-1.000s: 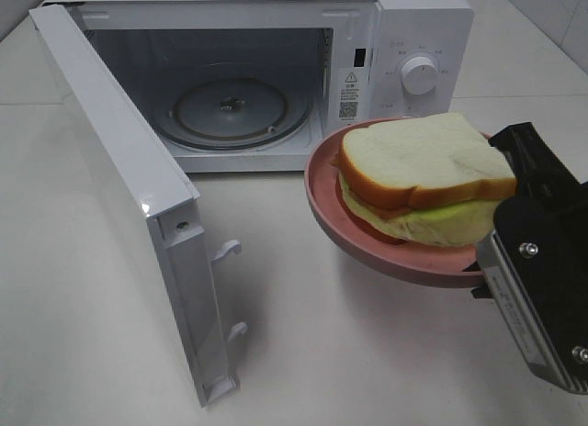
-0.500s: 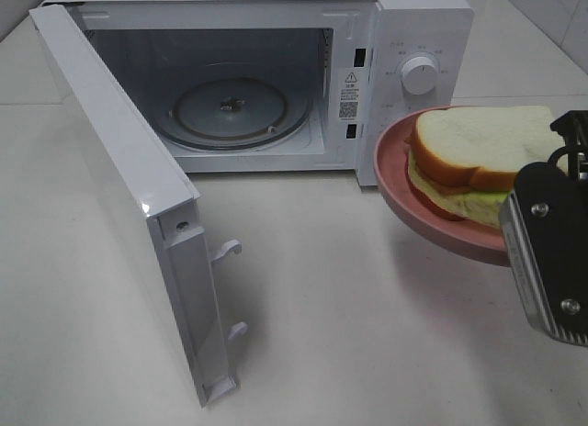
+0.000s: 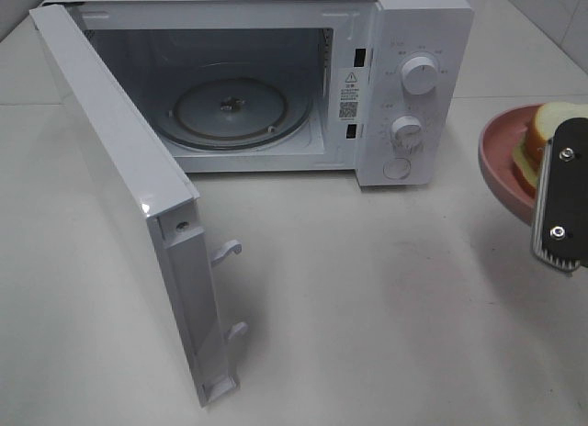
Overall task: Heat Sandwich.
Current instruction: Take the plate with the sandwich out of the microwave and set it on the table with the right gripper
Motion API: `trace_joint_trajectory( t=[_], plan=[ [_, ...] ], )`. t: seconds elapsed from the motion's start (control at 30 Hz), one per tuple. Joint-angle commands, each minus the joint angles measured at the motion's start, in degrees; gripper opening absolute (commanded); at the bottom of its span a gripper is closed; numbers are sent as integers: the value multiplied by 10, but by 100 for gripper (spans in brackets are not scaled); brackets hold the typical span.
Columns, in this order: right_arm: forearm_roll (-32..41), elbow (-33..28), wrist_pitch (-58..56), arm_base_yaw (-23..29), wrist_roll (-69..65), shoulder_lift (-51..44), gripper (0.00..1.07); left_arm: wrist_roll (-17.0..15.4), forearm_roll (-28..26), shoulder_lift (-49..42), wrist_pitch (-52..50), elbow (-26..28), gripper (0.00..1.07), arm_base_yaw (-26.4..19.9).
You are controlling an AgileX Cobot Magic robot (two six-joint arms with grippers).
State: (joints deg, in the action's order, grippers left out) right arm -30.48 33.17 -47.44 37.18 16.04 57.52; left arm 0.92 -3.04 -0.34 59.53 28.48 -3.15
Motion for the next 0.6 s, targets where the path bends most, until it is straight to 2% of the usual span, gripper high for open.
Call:
trace_joint_trajectory(
  t=[0.03, 0.4, 0.6],
  plan=[
    [-48, 2, -22, 2, -72, -7, 0, 1, -2, -14, -2, -1, 98, -1],
    [-81, 3, -71, 2, -183, 34, 0, 1, -2, -14, -2, -1, 98, -1],
    [-89, 34, -74, 1, -262, 97, 0, 1, -2, -14, -2, -1, 98, -1]
  ],
)
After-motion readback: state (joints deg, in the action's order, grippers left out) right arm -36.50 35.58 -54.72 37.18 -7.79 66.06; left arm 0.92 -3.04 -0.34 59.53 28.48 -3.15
